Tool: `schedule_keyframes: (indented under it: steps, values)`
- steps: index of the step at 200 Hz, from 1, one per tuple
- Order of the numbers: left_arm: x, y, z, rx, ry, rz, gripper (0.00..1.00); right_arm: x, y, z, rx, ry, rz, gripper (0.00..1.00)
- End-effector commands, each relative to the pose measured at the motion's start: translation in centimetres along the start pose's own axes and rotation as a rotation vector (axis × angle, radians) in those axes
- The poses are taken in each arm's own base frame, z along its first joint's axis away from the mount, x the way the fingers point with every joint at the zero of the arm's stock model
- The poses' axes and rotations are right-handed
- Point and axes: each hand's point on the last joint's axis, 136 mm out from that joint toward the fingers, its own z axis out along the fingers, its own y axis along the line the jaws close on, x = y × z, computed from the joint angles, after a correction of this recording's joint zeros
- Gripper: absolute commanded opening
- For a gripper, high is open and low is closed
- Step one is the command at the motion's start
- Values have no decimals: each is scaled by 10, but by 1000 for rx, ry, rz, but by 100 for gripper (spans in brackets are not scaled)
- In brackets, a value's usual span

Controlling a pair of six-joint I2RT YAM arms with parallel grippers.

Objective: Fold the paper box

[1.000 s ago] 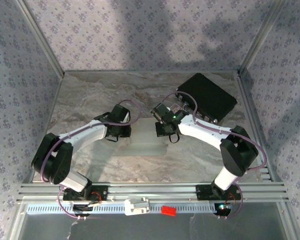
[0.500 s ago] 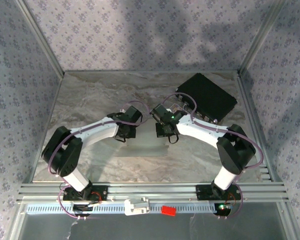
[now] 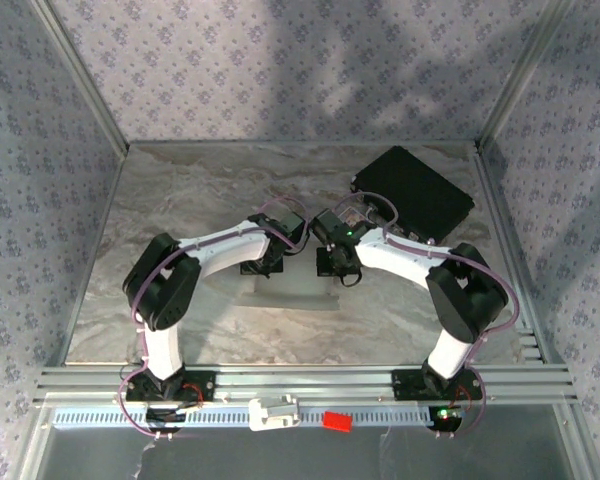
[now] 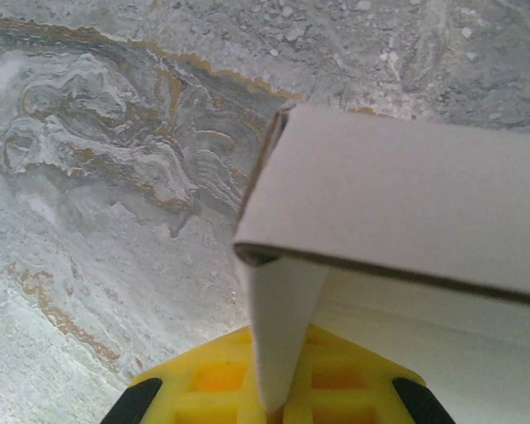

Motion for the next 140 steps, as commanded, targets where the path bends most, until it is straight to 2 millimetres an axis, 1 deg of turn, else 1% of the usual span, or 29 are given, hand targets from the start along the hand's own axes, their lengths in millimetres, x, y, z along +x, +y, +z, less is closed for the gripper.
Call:
schedule_keyframes:
  steps: [1, 12, 45, 54, 67, 94, 104, 115, 133, 140]
  values:
    - [26, 12, 15, -214, -24, 109, 0, -11, 41, -14, -85, -92, -41, 0]
    - [25, 13, 16, -234, -41, 113, 0, -11, 41, -14, -87, -92, -41, 0]
    - [25, 5, 10, -241, -90, 122, 0, -10, 38, -14, -82, -98, -39, 0]
    - [24, 5, 7, -228, -96, 113, 0, -11, 36, -16, -76, -110, -37, 0]
    - [20, -2, 0, -165, -115, 108, 0, -13, 33, -18, -76, -127, -31, 0]
    - [7, -7, -17, -60, -176, 87, 16, -14, 27, -21, -50, -147, -15, 0]
    - [5, -13, -22, 2, -194, 95, 26, -14, 25, -21, -40, -147, -8, 0]
    - [1, -12, -30, 39, -216, 81, 38, -14, 23, -20, -34, -144, -4, 0]
    - [-2, -11, -39, 116, -237, 61, 49, -13, 20, -19, -19, -139, 2, 0]
    - [-2, -13, -40, 159, -231, 56, 51, -14, 20, -19, -20, -142, 2, 0]
